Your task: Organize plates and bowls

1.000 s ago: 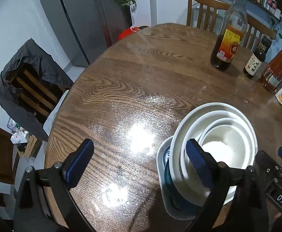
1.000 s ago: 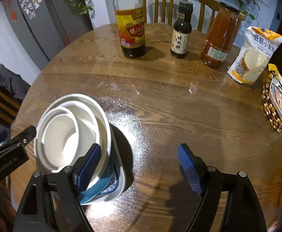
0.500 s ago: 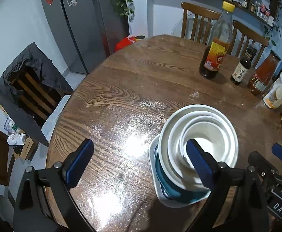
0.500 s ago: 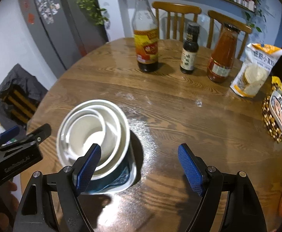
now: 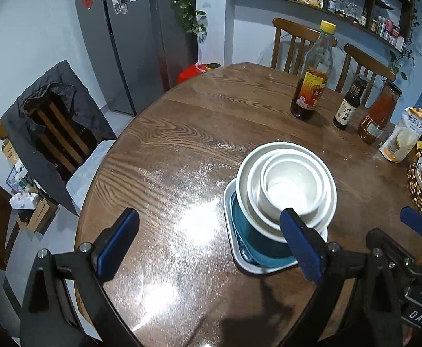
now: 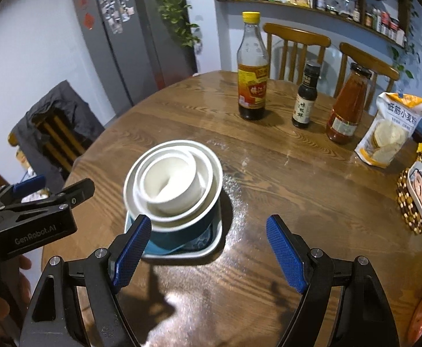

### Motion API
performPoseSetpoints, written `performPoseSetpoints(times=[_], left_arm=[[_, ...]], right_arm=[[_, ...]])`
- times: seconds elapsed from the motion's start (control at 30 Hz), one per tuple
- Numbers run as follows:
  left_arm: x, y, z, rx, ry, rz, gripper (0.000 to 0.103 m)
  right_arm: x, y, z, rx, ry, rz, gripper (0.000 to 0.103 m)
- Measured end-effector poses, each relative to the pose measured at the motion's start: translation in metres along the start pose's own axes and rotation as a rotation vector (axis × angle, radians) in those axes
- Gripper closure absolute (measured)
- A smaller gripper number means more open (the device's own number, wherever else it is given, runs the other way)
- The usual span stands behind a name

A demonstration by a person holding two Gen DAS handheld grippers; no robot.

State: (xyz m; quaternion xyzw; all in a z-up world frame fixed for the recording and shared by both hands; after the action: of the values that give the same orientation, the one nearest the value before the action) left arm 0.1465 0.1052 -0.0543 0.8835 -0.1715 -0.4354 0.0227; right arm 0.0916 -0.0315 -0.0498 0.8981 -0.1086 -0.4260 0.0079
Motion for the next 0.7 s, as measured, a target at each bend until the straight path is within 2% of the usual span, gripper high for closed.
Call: performPoseSetpoints(times=[0.6, 0.7], left_arm=[[-0.03, 0.027, 0.031, 0.019, 0.027, -0.007, 0.004], [-0.036, 0.033, 0.033, 0.02, 0.037, -0.008, 0.001]], right_arm=[[-0.029, -0.005, 0.03, -0.125, 0.064, -0.045, 0.021], [-0.034, -0.003, 0.031, -0.134, 0.075, -0.049, 0.021]])
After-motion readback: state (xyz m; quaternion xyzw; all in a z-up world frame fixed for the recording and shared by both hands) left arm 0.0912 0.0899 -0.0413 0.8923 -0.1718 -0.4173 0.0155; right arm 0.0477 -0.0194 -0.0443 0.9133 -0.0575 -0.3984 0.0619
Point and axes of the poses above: each gripper's, at about its wrist camera, not at the fingertips, and x roughly the way its jaws point, y to its right, z to its underside, the point moved 6 cm from there along x, roughly the way its jaws point, and after that the axes turned 15 degrees about z, right-handed, at the moved point
